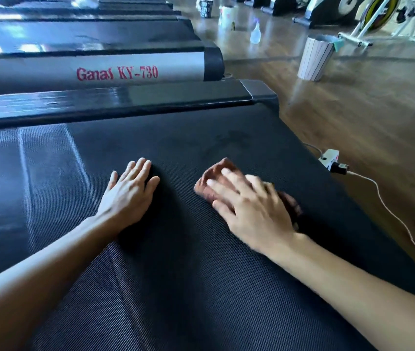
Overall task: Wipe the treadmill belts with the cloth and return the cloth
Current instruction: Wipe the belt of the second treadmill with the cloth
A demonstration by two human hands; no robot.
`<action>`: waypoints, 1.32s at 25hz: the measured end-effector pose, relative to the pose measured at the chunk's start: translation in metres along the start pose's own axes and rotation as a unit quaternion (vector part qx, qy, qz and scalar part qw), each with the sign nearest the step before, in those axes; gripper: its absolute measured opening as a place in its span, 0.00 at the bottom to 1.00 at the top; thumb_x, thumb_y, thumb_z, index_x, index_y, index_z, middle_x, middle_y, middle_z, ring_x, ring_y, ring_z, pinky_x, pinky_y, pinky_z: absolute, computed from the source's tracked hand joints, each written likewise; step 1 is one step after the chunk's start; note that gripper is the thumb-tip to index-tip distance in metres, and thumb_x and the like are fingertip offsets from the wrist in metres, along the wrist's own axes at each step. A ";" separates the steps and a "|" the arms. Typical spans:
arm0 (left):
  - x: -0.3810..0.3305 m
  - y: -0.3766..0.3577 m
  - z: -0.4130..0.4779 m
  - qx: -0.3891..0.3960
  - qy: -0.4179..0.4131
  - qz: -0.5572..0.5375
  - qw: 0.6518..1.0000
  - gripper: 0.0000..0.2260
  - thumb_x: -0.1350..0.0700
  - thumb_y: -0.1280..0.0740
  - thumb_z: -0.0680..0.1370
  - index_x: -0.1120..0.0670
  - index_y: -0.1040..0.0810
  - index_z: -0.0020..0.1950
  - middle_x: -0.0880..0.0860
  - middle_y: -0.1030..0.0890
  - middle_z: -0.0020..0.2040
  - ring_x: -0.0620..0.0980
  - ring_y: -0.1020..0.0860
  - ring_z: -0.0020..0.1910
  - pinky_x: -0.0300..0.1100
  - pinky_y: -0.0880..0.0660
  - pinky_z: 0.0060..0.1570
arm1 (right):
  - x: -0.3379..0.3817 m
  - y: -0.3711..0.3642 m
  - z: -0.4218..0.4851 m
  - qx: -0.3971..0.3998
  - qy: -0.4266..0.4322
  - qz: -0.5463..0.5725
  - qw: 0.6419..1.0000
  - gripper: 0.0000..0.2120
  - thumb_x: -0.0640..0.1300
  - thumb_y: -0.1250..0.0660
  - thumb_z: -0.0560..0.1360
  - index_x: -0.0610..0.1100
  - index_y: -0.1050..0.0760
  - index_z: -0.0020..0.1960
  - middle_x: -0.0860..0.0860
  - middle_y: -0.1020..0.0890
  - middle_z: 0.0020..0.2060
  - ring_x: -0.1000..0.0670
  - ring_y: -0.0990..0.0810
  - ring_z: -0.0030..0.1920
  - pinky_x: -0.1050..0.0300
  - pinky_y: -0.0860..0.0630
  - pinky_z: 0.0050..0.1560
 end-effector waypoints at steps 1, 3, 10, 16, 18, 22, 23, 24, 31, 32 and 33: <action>0.006 0.001 0.013 0.005 0.009 0.007 1.000 0.27 0.41 0.53 0.82 0.50 0.49 0.80 0.46 0.51 0.80 0.46 0.55 0.78 0.52 0.58 0.76 | 0.012 -0.003 -0.010 0.007 0.056 0.008 0.998 0.22 0.63 0.49 0.78 0.65 0.34 0.71 0.58 0.33 0.73 0.47 0.29 0.65 0.46 0.30 0.63; 0.020 0.005 0.034 0.007 0.027 0.026 0.999 0.29 0.39 0.54 0.82 0.50 0.50 0.80 0.46 0.52 0.80 0.47 0.56 0.78 0.54 0.58 0.75 | 0.008 -0.005 -0.008 0.022 0.091 0.027 0.995 0.22 0.63 0.49 0.78 0.66 0.36 0.72 0.60 0.33 0.73 0.49 0.29 0.65 0.47 0.30 0.63; 0.037 0.003 0.052 -0.032 0.027 0.031 0.999 0.31 0.34 0.53 0.79 0.47 0.49 0.79 0.42 0.52 0.79 0.42 0.55 0.78 0.51 0.57 0.76 | -0.008 -0.039 0.083 0.021 -0.061 0.007 0.998 0.21 0.60 0.45 0.79 0.65 0.37 0.72 0.58 0.38 0.76 0.45 0.33 0.68 0.45 0.36 0.65; 0.034 0.005 0.053 -0.051 0.021 0.034 0.998 0.31 0.34 0.53 0.79 0.46 0.47 0.79 0.42 0.50 0.79 0.43 0.54 0.78 0.51 0.56 0.76 | -0.019 -0.056 0.133 0.055 -0.090 0.010 0.994 0.21 0.59 0.44 0.80 0.65 0.37 0.73 0.57 0.38 0.76 0.45 0.33 0.68 0.45 0.37 0.67; 0.036 0.004 0.054 -0.055 0.021 0.037 0.998 0.31 0.34 0.53 0.79 0.46 0.47 0.79 0.42 0.50 0.79 0.43 0.54 0.78 0.52 0.55 0.76 | -0.001 -0.062 0.139 0.020 -0.064 0.002 0.998 0.21 0.58 0.44 0.80 0.63 0.36 0.73 0.56 0.36 0.75 0.44 0.32 0.67 0.45 0.36 0.66; 0.035 0.006 0.052 -0.061 0.020 0.035 0.997 0.31 0.34 0.53 0.79 0.46 0.47 0.79 0.42 0.50 0.79 0.43 0.54 0.78 0.51 0.55 0.75 | 0.018 -0.062 0.140 0.031 0.072 0.044 0.996 0.21 0.59 0.44 0.80 0.65 0.37 0.73 0.59 0.37 0.75 0.48 0.33 0.69 0.46 0.36 0.67; 0.034 0.006 0.052 -0.058 0.019 0.034 0.998 0.31 0.34 0.53 0.78 0.46 0.48 0.79 0.42 0.50 0.79 0.43 0.54 0.78 0.51 0.56 0.76 | 0.002 -0.066 0.155 0.038 0.017 0.032 0.999 0.21 0.59 0.44 0.80 0.65 0.38 0.73 0.58 0.38 0.76 0.47 0.34 0.69 0.46 0.37 0.67; 0.034 0.006 0.052 -0.056 0.020 0.033 0.998 0.31 0.34 0.53 0.78 0.46 0.48 0.79 0.42 0.50 0.79 0.43 0.54 0.78 0.51 0.56 0.76 | -0.010 -0.071 0.170 0.044 -0.054 0.019 0.997 0.21 0.58 0.45 0.80 0.64 0.38 0.73 0.57 0.39 0.76 0.45 0.34 0.70 0.45 0.38 0.67; 0.032 0.008 0.052 -0.058 0.017 0.033 0.998 0.31 0.34 0.54 0.78 0.46 0.47 0.79 0.43 0.49 0.79 0.43 0.54 0.78 0.52 0.55 0.75 | 0.050 -0.096 0.223 0.068 0.065 0.047 0.994 0.21 0.59 0.47 0.81 0.64 0.40 0.74 0.58 0.40 0.76 0.45 0.36 0.71 0.44 0.41 0.69; 0.032 0.007 0.051 -0.056 0.017 0.032 0.998 0.31 0.34 0.54 0.78 0.46 0.47 0.79 0.43 0.49 0.79 0.43 0.54 0.78 0.52 0.56 0.75 | 0.038 -0.098 0.235 0.076 0.013 0.044 0.996 0.21 0.58 0.47 0.81 0.63 0.40 0.74 0.57 0.40 0.76 0.44 0.36 0.71 0.44 0.41 0.69; 0.032 0.007 0.051 -0.056 0.017 0.030 0.998 0.31 0.34 0.53 0.78 0.46 0.47 0.79 0.43 0.49 0.79 0.43 0.54 0.78 0.51 0.56 0.75 | 0.026 -0.102 0.243 0.078 -0.068 0.017 0.994 0.21 0.57 0.47 0.81 0.61 0.40 0.74 0.54 0.40 0.76 0.43 0.37 0.71 0.44 0.41 0.68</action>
Point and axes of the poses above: each hand's wrist, its own z-axis towards the middle knuckle, its own y-axis out of the back of the hand, x = y × z, the point moved 7 cm from there along z, towards the middle knuckle
